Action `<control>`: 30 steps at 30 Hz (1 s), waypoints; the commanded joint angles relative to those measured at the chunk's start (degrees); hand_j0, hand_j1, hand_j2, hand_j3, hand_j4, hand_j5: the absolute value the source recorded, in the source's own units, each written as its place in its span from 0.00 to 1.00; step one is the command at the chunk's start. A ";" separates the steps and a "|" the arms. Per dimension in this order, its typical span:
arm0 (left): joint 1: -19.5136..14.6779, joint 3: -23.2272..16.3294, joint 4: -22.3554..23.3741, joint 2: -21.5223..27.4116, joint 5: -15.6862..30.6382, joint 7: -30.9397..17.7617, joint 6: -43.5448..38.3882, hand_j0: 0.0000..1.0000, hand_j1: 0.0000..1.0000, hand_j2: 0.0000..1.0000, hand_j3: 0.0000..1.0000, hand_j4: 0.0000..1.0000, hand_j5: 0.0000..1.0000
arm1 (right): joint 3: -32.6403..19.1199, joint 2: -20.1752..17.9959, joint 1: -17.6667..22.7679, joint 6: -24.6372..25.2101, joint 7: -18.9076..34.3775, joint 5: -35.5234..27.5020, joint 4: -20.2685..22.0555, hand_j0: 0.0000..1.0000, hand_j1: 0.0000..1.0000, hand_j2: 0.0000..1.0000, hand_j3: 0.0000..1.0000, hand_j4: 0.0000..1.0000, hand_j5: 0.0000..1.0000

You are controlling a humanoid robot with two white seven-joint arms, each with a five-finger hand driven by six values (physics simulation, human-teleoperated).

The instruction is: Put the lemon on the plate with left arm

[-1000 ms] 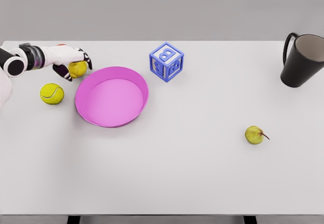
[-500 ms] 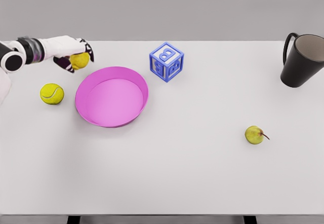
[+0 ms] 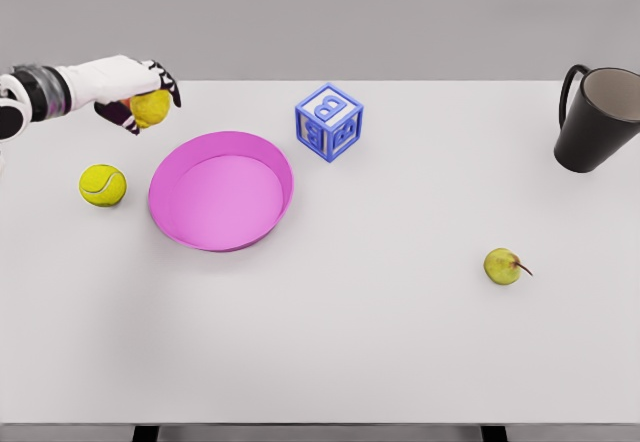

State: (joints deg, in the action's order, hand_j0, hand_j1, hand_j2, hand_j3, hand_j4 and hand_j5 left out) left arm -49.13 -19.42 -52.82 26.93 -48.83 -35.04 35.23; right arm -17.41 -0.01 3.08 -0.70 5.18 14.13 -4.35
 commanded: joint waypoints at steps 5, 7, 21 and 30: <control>1.85 0.43 -6.41 1.02 1.72 0.04 -0.23 0.64 0.64 0.64 0.64 0.64 0.64 | 0.01 0.01 0.00 0.00 0.01 -0.07 -0.04 1.00 1.00 1.00 1.00 1.00 1.00; 1.85 0.87 -6.85 1.02 1.81 0.04 -0.23 0.64 0.64 0.64 0.64 0.64 0.64 | 0.01 0.01 0.00 0.00 0.01 0.02 0.04 1.00 1.00 1.00 1.00 1.00 1.00; 5.36 0.96 -14.41 2.78 4.97 0.04 -0.23 0.64 0.64 0.64 0.64 0.64 0.64 | 0.01 0.01 0.00 0.00 0.01 0.02 -0.04 1.00 1.00 1.00 1.00 1.00 1.00; 8.35 1.05 -19.51 3.04 6.11 0.04 -0.23 0.64 0.64 0.64 0.64 0.64 0.64 | 0.01 0.01 0.00 0.00 0.01 0.02 0.04 1.00 1.00 1.00 1.00 1.00 1.00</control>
State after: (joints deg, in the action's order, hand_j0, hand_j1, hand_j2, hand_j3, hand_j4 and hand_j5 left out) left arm -40.43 -18.37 -71.11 29.89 -43.20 -35.00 35.24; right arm -17.41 -0.01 3.08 -0.70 5.18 14.14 -4.34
